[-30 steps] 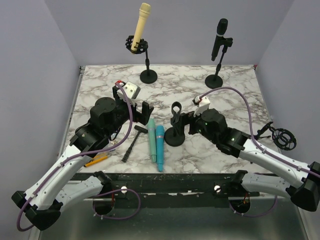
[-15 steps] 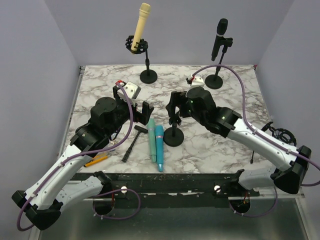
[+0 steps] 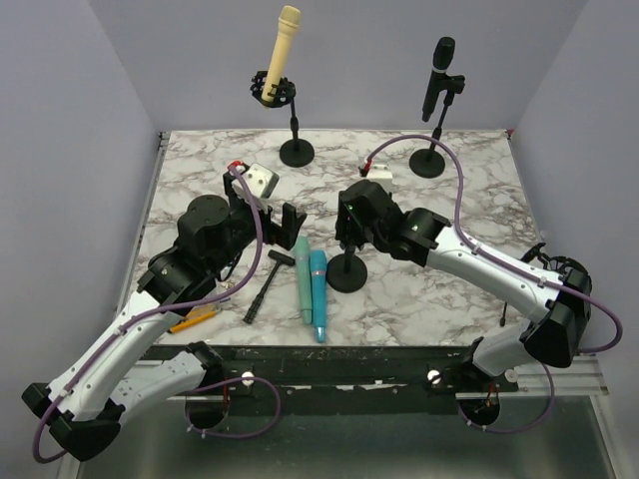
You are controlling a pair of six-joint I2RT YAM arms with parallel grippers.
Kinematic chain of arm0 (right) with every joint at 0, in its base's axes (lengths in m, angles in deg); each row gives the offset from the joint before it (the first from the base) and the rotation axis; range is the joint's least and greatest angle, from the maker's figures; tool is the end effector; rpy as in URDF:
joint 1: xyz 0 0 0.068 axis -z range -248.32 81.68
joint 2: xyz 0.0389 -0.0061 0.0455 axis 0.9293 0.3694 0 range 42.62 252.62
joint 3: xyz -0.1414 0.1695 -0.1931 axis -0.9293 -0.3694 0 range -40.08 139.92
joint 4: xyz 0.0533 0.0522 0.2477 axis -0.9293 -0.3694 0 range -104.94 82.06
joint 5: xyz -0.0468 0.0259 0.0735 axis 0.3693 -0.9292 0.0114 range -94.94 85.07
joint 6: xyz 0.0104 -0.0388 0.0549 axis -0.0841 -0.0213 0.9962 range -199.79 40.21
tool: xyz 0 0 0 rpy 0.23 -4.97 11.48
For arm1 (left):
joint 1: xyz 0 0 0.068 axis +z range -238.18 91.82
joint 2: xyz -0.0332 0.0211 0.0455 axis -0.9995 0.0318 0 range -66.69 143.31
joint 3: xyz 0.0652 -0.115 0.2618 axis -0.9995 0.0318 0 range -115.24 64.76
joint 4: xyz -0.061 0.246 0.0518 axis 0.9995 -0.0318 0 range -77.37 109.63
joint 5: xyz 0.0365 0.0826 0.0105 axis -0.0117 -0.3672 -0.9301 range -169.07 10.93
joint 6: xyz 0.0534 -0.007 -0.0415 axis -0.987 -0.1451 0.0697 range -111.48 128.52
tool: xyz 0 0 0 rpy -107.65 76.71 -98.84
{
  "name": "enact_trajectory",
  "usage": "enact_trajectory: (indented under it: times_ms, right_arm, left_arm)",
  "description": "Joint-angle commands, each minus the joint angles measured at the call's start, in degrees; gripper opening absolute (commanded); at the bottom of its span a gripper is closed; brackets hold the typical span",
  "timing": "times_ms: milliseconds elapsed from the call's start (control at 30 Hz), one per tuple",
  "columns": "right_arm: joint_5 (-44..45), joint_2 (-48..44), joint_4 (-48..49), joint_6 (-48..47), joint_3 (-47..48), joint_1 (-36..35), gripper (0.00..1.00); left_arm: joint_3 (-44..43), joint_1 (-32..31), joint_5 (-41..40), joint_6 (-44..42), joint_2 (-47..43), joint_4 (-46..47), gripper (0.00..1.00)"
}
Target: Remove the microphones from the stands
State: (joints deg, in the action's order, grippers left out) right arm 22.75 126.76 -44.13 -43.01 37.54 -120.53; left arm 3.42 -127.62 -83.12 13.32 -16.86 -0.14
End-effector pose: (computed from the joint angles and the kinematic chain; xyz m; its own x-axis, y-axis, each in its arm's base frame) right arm 0.2211 0.2437 0.3463 -0.6266 0.0571 -0.7773 -0.1442 0.9716 0.1877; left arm 0.1479 -0.1168 0.4199 -0.1590 0.0226 -0.9870 0.5683 0.8196 -0.0728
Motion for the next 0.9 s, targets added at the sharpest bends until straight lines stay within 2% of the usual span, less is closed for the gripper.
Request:
enact_trajectory:
  times_ms: [0,233,367,500,667,867]
  right_arm:
    - [5.43,0.54,-4.33,0.81,0.97,-0.4,0.59]
    - [10.97,0.0,-5.72,-0.58,3.38,-0.27,0.35]
    - [14.03,-0.22,-6.26,-2.79,5.04,2.04,0.28]
    - [12.81,-0.12,-5.92,-6.28,6.52,8.9,0.21]
    - [11.21,-0.25,-3.79,-11.46,9.04,20.7,0.2]
    - [5.01,2.67,-2.14,-14.04,14.0,35.6,0.2]
  left_arm:
    - [-0.33,0.14,0.97,0.48,-1.28,0.07,0.98]
    - [-0.33,0.13,1.24,0.48,-1.9,0.06,0.98]
    - [-0.42,0.15,1.41,0.63,-2.17,0.07,0.98]
    - [-0.44,0.15,1.68,0.83,-2.32,0.15,0.98]
    - [-0.43,0.15,1.85,1.05,-2.48,0.08,0.98]
    - [-0.23,0.02,2.46,1.53,-2.81,0.42,0.98]
